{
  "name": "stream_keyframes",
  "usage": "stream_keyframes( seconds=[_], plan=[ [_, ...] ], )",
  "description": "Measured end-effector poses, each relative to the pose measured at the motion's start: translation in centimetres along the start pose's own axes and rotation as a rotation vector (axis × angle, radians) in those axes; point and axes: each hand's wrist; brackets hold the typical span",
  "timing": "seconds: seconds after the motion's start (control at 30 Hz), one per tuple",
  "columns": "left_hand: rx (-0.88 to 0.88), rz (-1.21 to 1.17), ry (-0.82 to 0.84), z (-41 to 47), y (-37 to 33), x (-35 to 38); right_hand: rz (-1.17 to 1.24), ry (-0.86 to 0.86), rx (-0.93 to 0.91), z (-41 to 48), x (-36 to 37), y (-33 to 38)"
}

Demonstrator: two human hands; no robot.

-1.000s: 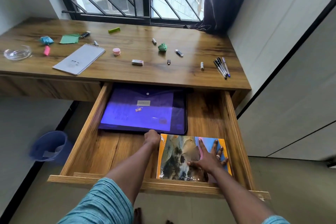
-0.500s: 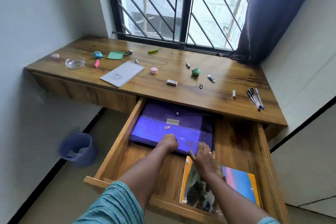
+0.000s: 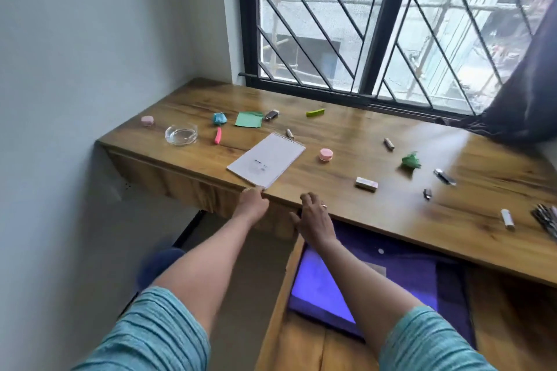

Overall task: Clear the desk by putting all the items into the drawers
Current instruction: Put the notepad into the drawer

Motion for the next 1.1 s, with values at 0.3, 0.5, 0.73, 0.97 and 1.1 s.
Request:
stream_keyframes(
  seconds=[0.3, 0.5, 0.73, 0.97, 1.1],
  plan=[
    [-0.122, 0.131, 0.054, 13.4, 4.4, -1.1, -0.186, 0.115, -0.162, 10.1, 8.1, 7.1],
    [-0.058, 0.163, -0.024, 15.2, 4.6, 0.1, -0.262, 0.137, -0.146, 10.7, 9.9, 7.5],
    [-0.225, 0.118, 0.016, 13.2, 4.0, -0.5, -0.482, 0.017, -0.164, 8.2, 10.3, 9.4],
    [-0.497, -0.424, 0.001, 10.4, 4.2, -3.0, -0.455, -0.025, -0.209, 6.1, 8.3, 9.8],
    [-0.612, -0.797, 0.056, 9.9, 2.4, -4.1, -0.367, -0.252, -0.280, 6.2, 4.9, 9.0]
  ],
)
Point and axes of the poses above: each hand's wrist, its own z-axis towards the middle knuckle, its own x-axis out of the palm, y = z × x, and after that the axes turned 15 degrees about -y, right-handed
